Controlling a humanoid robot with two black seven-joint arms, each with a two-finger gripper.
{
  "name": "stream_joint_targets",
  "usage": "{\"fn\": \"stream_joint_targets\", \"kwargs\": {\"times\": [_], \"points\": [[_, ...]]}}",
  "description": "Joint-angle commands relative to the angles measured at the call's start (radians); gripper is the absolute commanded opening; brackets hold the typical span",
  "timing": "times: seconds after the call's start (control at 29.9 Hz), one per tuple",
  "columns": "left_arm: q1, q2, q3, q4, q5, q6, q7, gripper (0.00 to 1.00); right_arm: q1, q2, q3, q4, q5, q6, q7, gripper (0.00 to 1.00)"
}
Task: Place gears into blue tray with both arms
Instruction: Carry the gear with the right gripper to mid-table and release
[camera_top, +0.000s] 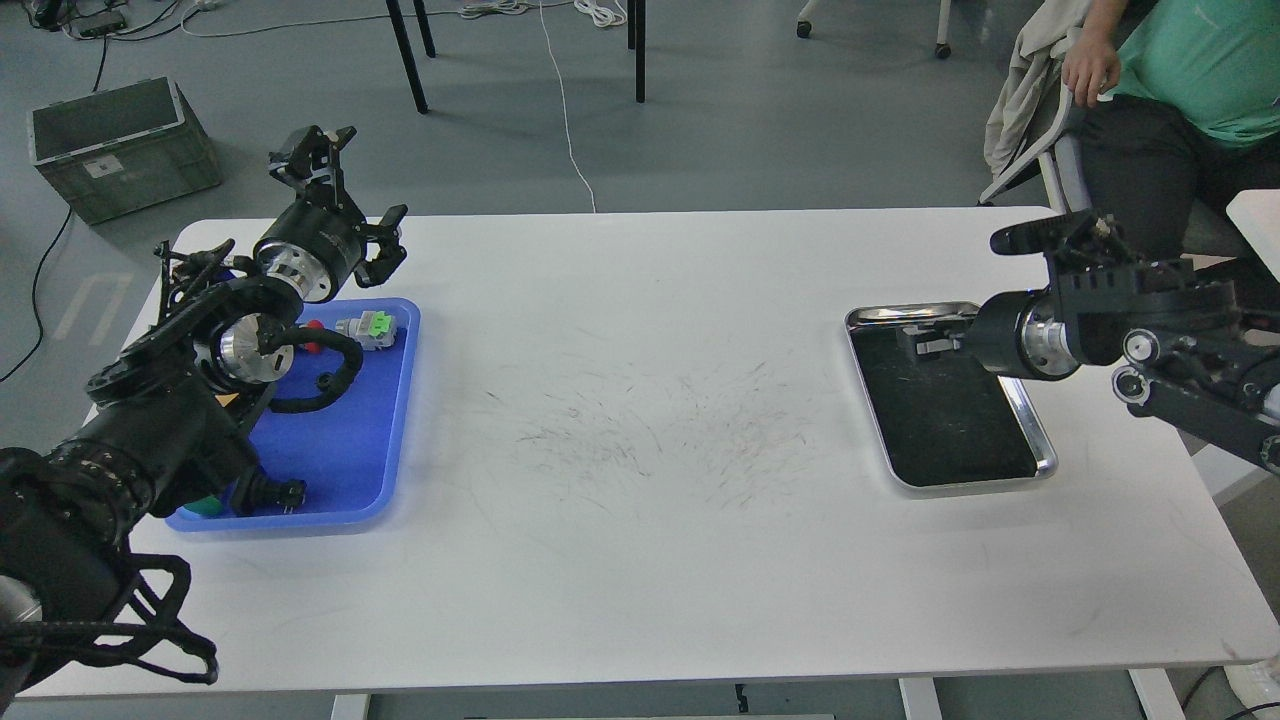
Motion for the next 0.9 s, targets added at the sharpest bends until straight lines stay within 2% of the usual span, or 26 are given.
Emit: {"fn": "stream_joint_targets", "kwargs": {"times": [0.0, 0.13, 0.27, 0.43, 0.54, 0.74, 0.87], "points": [[-0.003, -0.001, 0.0, 0.0, 0.001, 0.0, 0.0, 0.98, 0.039, 0.03, 0.085, 0.003, 0.078, -0.001, 0.001, 0.02], [-0.009, -0.001, 0.0, 0.0, 0.001, 0.0, 0.0, 0.98, 0.026, 0.197, 0.17, -0.012, 0.122, -0.021, 0.001, 0.02], [-0.01, -0.001, 0.0, 0.0, 0.003, -0.001, 0.0, 0.98, -0.034, 0.379, 0.167, -0.063, 0.126, -0.133, 0.006, 0.02], [-0.012, 0.002, -0.002, 0.0, 0.001, -0.001, 0.0, 0.98, -0.125, 0.562, 0.159, -0.093, 0.122, -0.167, 0.005, 0.02], [-0.012, 0.016, -0.002, -0.002, 0.001, -0.003, 0.0, 0.98, -0.166, 0.637, 0.136, -0.095, 0.121, -0.179, 0.003, 0.02], [-0.01, 0.023, 0.0, 0.0, 0.001, -0.003, 0.0, 0.98, -0.188, 0.715, 0.046, -0.129, 0.119, -0.194, 0.005, 0.02], [-0.009, 0.023, -0.002, -0.002, 0.001, -0.005, 0.0, 0.98, -0.197, 0.715, -0.004, -0.136, 0.116, -0.2, 0.005, 0.02]]}}
